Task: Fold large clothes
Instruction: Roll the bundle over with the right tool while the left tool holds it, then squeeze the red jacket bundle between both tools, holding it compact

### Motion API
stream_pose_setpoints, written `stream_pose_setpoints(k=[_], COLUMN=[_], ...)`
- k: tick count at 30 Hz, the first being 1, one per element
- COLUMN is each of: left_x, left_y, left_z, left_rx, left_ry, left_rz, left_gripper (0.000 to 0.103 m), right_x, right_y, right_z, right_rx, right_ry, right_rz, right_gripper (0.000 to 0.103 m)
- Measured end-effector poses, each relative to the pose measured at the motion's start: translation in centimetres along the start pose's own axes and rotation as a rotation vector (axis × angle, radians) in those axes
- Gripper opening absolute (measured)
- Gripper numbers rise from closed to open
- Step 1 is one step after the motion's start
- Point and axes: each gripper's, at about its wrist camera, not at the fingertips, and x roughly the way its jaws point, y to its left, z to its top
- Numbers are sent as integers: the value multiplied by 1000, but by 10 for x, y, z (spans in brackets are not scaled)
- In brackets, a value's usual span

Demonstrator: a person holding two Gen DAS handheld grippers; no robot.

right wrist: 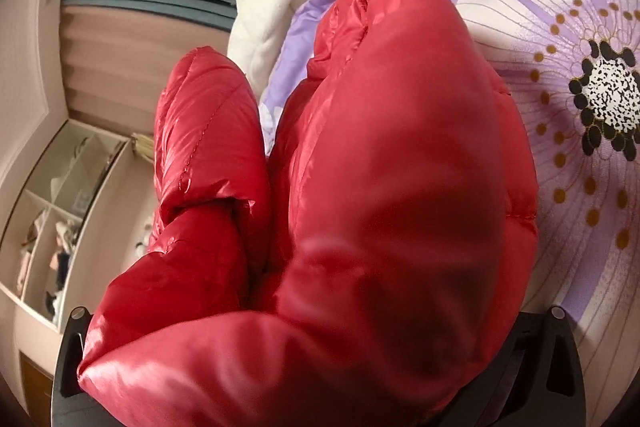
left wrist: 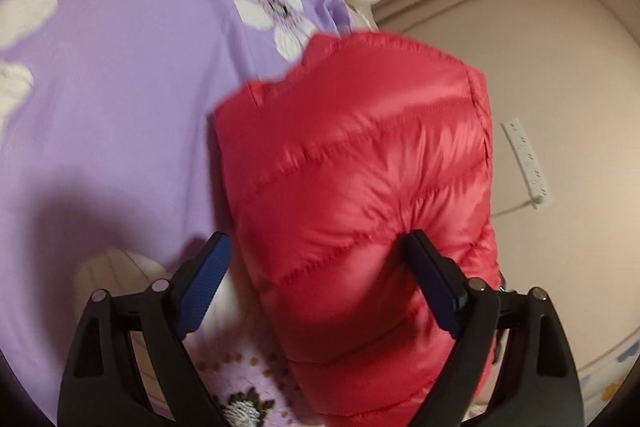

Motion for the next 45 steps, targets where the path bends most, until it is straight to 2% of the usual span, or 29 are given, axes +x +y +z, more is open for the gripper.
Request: stream_pose_setpoints(k=[2,4,8,11,14,18,21,24,29,34,36,38,42,45], left_x=[5,8,17,22,28,38,50,47,36,2,-16,-37,-76,-99], left_y=[1,-1,-17,-26,-30,-27,-28,-32,-51,-81,-97,-113,-143,-157], left_z=[-3,-6,-4,-3,-2,5,15,21,29,50,49,48,38,28], left_rx=[-31,-48,36,69,108,144,203,208,238,254,286,324,409,455], left_ry=[50,75,16,-34,-70,-70,-27,-26,-77,-149,-205,-261,-340,-390], left_rz=[-56,-89,-31,16,65,88,90,73,58,-29,-36,-34,-29,-25], left_gripper=[96,97,97,94,91,89,89,88,85,84,83,83,83,83], right_x=[1,-5,-5,-5,-5,-3,-5,-11,-25,-50,-59,-67,-84,-84], right_y=[-1,-2,6,10,14,17,14,16,64,138,159,177,210,231], right_z=[-3,-5,-7,-11,-14,-19,-23,-27,-30,-34,-38,-43,-64,-66], right_rx=[-3,-2,-14,-29,-46,-83,-69,-51,-171,-343,-406,-419,-474,-500], right_ry=[-1,-2,-13,-32,-46,-42,-48,-58,-84,-140,-155,-167,-202,-221], right_rz=[5,5,-14,-31,-59,-82,-52,-3,4,58,63,106,180,220], right_gripper=[103,103,102,100,95,81,72,65,63,59,59,59,59,59])
